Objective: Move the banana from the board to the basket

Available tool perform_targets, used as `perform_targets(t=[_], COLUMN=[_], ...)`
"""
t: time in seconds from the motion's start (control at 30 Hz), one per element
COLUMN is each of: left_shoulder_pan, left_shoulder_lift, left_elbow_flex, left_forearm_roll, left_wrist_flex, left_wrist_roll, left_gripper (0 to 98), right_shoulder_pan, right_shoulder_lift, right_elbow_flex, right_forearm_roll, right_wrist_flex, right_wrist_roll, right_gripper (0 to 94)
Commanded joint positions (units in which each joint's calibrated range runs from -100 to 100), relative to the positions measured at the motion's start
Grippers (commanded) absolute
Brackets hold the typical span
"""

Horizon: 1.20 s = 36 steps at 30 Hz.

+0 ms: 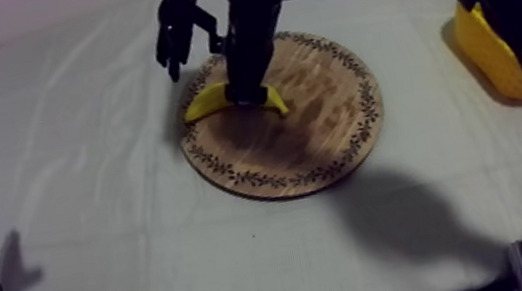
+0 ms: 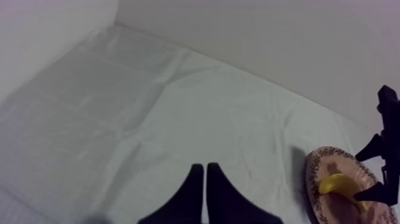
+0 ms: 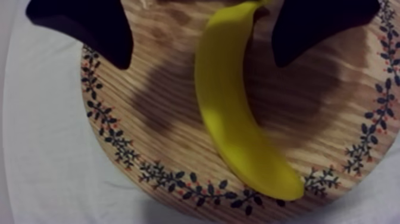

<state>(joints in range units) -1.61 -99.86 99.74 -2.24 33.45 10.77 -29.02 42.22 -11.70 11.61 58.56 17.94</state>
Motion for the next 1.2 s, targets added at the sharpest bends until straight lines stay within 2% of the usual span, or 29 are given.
perform_targets(t=[0.0,0.27,0.37,0.6,0.7,0.97,1.17], left_shoulder_pan=[-0.02,-0.02,-0.02,-0.02,-0.02,-0.02,-0.02], left_shoulder_lift=[0.03,0.03,0.03,0.03,0.03,0.03,0.03], left_elbow_flex=[0.04,0.04,0.04,0.04,0.04,0.04,0.04], left_forearm_roll=[0.02,0.02,0.02,0.02,0.02,0.02,0.02], left_wrist_flex=[0.02,0.02,0.02,0.02,0.02,0.02,0.02], left_wrist_roll=[0.0,0.0,0.0,0.0,0.0,0.0,0.0], left_gripper=[0.1,0.1,0.1,0.1,0.1,0.1,0.1], right_shoulder_pan=[0.04,-0.34,-0.47,-0.46,-0.46,-0.42,0.67], right_shoulder_lift=[1.3,5.3,6.66,8.77,9.18,4.51,-8.13], right_elbow_flex=[-0.79,-4.45,-6.22,-9.31,-9.72,-5.31,7.45], right_forearm_roll=[0.1,0.33,0.24,-0.26,-0.47,-0.63,-0.52], right_wrist_flex=[0.11,0.65,1.2,2.91,3.29,3.19,1.25], right_wrist_roll=[-0.04,-0.06,-0.05,0.21,0.3,0.4,1.29], right_gripper=[81.1,75.6,70.8,39.5,30.5,25.6,27.4])
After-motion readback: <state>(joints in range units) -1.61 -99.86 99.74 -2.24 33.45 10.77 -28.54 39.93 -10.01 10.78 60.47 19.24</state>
